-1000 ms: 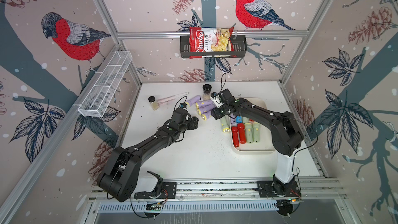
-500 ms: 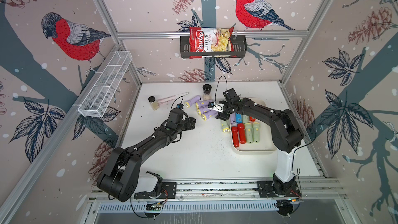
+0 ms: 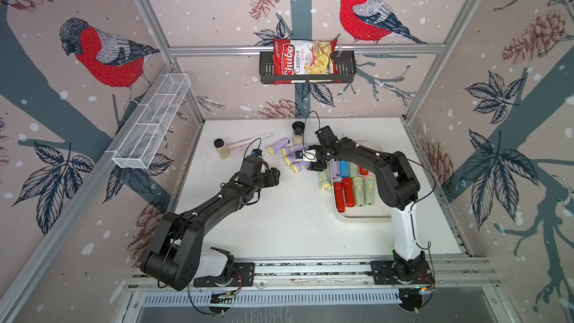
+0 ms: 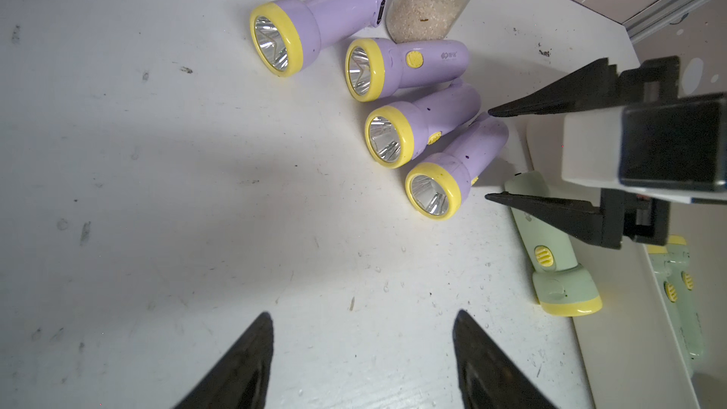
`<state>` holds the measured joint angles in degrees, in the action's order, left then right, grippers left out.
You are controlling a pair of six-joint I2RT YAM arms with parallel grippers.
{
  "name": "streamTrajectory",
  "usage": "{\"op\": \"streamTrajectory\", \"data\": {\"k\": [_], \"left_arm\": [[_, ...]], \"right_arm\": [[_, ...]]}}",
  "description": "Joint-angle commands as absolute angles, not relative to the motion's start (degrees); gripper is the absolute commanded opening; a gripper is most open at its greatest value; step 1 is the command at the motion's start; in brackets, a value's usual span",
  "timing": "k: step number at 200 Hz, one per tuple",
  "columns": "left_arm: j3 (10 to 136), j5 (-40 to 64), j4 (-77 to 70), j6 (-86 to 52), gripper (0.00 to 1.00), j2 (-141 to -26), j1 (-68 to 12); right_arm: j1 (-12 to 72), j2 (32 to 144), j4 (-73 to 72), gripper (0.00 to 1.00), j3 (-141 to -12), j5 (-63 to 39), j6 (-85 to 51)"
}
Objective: Put the flashlights into the storage boxes
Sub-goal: Pick up the flashlight from the center of the board.
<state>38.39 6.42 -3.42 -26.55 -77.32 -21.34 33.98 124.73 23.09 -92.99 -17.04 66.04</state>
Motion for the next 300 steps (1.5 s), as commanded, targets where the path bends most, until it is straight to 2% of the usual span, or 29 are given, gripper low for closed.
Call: {"op": "streamTrajectory", "data": {"k": [1, 74, 154, 194, 247, 300], "left_arm": [[38.4, 7.1, -3.2, -25.7, 0.71, -77.6, -21.0], [38.5, 6.9, -3.1, -25.1, 0.71, -78.3, -20.8], [38.6, 6.2, -2.0, -24.8, 0.71, -77.0, -20.8], [39.3, 8.2, -1.0, -23.1, 0.7, -76.8, -20.8], [39.2, 9.2, -0.5, -23.2, 0.69, -74.4, -20.8], [37.6, 14.3, -5.0, -24.5, 0.68, -70.7, -20.9]], "right_arm": [[34.7, 126.3, 27.5, 0.7, -95.0, -16.2, 67.7], [36.2, 128.6, 34.7, 0.66, -97.2, -10.7, 69.0], [38.1, 130.2, 40.9, 0.47, -102.3, -7.9, 68.9], [38.8, 125.9, 42.0, 0.39, -100.6, -10.0, 67.6], [39.4, 116.1, 35.5, 0.31, -94.4, -15.2, 63.1], [40.3, 103.0, 24.4, 0.27, -85.0, -20.1, 46.8]]}}
